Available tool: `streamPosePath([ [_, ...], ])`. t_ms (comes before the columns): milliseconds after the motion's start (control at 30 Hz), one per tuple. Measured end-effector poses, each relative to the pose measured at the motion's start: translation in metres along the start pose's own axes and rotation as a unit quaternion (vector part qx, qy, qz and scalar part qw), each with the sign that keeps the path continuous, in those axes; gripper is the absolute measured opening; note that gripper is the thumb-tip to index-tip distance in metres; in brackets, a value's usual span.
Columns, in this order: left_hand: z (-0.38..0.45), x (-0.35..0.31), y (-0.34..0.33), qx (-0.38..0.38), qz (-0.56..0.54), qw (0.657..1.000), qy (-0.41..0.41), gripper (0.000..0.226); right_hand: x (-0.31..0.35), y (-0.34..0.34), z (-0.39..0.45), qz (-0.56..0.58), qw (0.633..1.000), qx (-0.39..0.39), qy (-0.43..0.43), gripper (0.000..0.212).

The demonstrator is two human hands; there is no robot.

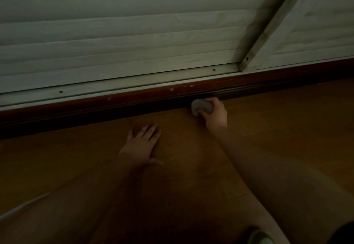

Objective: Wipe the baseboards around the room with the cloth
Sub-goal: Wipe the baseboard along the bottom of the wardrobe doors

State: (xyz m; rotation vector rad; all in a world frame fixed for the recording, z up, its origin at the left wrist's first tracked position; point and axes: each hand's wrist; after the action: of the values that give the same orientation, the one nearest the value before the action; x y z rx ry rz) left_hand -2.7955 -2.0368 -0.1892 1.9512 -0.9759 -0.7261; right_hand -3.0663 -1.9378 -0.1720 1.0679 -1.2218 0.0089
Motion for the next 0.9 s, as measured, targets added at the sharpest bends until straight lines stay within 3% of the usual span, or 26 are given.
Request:
streamPosePath([
  [233,0.005,-0.003,0.0,0.005,0.009,1.0,0.008,0.12,-0.036,0.063,0.034,-0.061,0.993,-0.074,-0.062,0.043],
  [400,0.005,-0.004,0.004,0.007,0.02,1.0,0.003,0.118,-0.041,0.072,0.03,-0.059,0.992,-0.079,-0.079,0.044],
  [667,0.015,-0.028,0.006,-0.051,0.01,0.997,-0.063,0.103,-0.011,0.034,-0.009,-0.014,0.999,-0.032,-0.006,0.045],
  [900,0.021,-0.055,0.003,-0.018,-0.005,0.998,-0.063,0.1,0.023,0.0,-0.023,-0.007,0.998,0.01,0.056,0.041],
])
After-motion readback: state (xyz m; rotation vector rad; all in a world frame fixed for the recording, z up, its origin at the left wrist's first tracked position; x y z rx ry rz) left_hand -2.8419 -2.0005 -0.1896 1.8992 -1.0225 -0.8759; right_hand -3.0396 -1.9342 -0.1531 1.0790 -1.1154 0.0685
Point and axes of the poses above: each hand's wrist, its own z-axis towards the middle knuckle, its own y-axis out of the back of the hand, x = y × z, and after that the axes turned 2 degrees about -x, right-handed
